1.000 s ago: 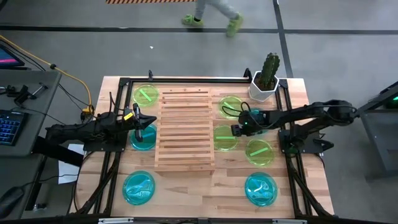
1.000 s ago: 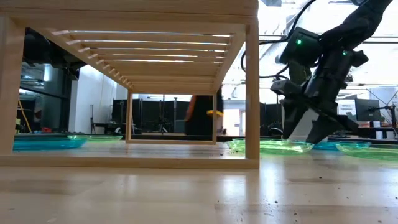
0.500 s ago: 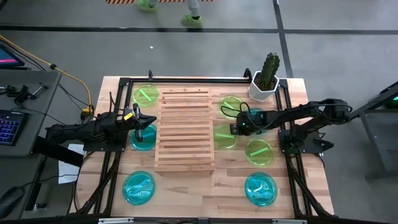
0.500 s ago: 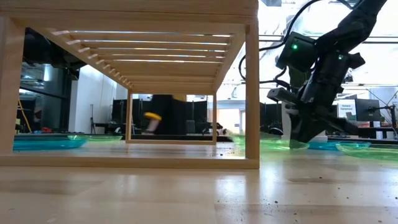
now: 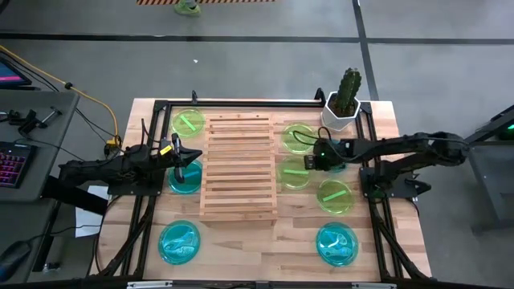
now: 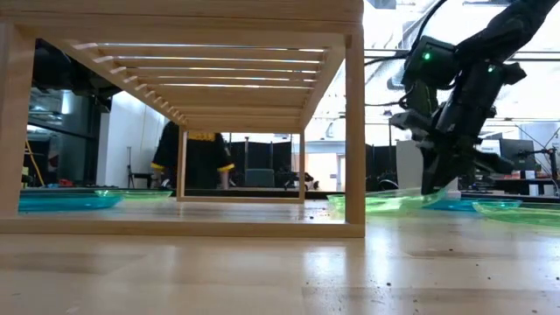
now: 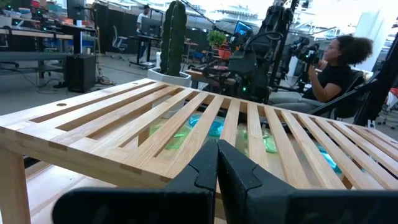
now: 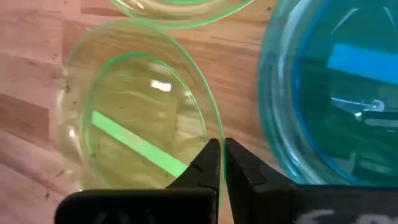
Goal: Place and stack plates onto a shelf
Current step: Put the middle green plate on the shelf
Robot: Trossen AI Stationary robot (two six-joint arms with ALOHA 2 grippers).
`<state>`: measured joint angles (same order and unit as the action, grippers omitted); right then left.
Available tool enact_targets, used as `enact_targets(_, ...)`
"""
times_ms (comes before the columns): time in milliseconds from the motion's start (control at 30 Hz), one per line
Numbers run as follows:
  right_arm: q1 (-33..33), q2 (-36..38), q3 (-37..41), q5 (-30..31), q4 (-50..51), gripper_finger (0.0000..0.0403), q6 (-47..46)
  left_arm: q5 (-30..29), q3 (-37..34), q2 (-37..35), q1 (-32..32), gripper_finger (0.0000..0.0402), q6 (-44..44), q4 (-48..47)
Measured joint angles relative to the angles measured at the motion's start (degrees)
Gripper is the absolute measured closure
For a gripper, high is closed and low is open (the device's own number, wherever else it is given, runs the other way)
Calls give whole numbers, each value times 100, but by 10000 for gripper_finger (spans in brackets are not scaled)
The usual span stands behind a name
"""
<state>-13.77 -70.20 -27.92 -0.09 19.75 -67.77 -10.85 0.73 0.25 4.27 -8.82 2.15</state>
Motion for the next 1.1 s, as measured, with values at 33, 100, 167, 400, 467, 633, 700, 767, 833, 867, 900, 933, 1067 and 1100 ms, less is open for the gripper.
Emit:
enact_targets(33,-27,121,-1,-33,33,403,65,0,-1,0,-2,401,0,-1)
enact_targets(100,-91,353,-7,-134,70,403,147,0,-1,0,-1,401,0,-1)
enact_targets(167,-135,582,-7,-238,104,403,241,0,0,0,-1,401,0,0)
enact_targets(400,-325,1232,-17,-383,513,403,525,0,0,0,0,401,0,1)
enact_targets(467,-366,1279,-17,-450,660,403,658,0,0,0,-1,401,0,0)
enact_targets(633,-368,1151,123,-585,605,403,735,0,0,0,0,401,0,1)
enact_targets(700,-351,1067,294,-717,247,402,613,0,0,0,0,401,0,-2)
enact_targets(767,-332,1024,454,-862,-28,395,503,0,0,0,1,401,0,1)
enact_targets(833,-300,991,626,-1050,-316,376,373,0,0,0,1,401,0,0)
enact_targets(867,-266,991,717,-1074,-401,363,276,0,0,0,-2,401,0,1)
enact_targets(900,-229,992,794,-1073,-469,348,157,0,0,0,-1,401,0,1)
enact_targets(933,-192,990,872,-1058,-589,330,46,0,0,0,-1,401,0,1)
enact_targets(1067,-6,985,1191,-967,-1416,267,-392,0,0,0,-1,401,0,1)
enact_targets(1100,42,971,1265,-880,-1568,255,-500,0,0,0,-2,401,0,0)
